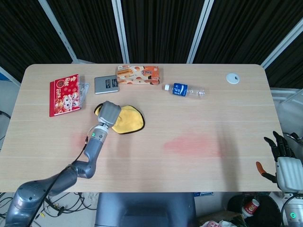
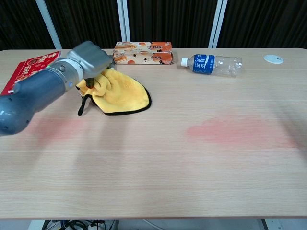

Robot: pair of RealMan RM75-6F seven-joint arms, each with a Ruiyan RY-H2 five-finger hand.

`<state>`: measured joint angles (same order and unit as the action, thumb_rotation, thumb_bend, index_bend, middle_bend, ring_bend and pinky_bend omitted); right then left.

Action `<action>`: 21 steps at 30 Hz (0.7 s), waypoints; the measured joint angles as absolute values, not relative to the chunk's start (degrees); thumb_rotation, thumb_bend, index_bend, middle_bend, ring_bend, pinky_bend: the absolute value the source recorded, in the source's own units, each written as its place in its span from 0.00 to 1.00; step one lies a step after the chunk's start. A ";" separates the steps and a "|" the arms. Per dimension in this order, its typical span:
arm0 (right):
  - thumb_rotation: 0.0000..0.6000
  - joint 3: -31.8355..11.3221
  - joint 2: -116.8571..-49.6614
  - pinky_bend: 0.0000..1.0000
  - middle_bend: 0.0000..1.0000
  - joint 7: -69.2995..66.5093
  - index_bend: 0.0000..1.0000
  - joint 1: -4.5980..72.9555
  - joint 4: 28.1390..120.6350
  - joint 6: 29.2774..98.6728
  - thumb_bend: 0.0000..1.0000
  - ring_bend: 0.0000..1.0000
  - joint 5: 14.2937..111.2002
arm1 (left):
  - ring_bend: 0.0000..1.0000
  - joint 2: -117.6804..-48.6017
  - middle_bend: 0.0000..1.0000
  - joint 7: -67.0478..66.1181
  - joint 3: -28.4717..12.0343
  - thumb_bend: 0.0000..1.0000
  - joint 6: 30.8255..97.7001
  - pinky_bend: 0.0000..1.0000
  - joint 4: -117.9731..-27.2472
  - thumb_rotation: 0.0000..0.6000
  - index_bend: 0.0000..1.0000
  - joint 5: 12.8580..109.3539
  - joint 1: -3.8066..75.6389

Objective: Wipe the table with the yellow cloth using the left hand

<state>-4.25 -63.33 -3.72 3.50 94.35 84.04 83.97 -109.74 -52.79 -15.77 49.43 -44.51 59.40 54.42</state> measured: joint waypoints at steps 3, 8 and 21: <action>1.00 -4.23 -63.34 0.21 0.00 -3.62 0.18 3.47 94.35 84.16 0.24 0.00 84.11 | 0.66 -105.65 0.75 -52.29 -16.00 0.53 50.96 0.82 -49.26 1.00 0.75 58.91 52.55; 1.00 -4.25 -63.39 0.21 0.00 -3.54 0.18 3.50 94.34 84.17 0.24 0.00 84.15 | 0.65 -98.98 0.74 -51.05 -16.16 0.53 53.33 0.82 -58.19 1.00 0.74 58.40 49.55; 1.00 -4.20 -63.45 0.21 0.00 -3.49 0.18 3.50 94.27 84.37 0.24 0.00 84.48 | 0.09 -85.13 0.08 -52.62 -13.21 0.13 57.50 0.25 -76.06 1.00 0.12 53.24 42.60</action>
<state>-4.20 -63.45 -3.49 3.50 94.27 84.37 84.48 -85.13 -52.62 -13.21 57.50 -76.06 53.24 42.60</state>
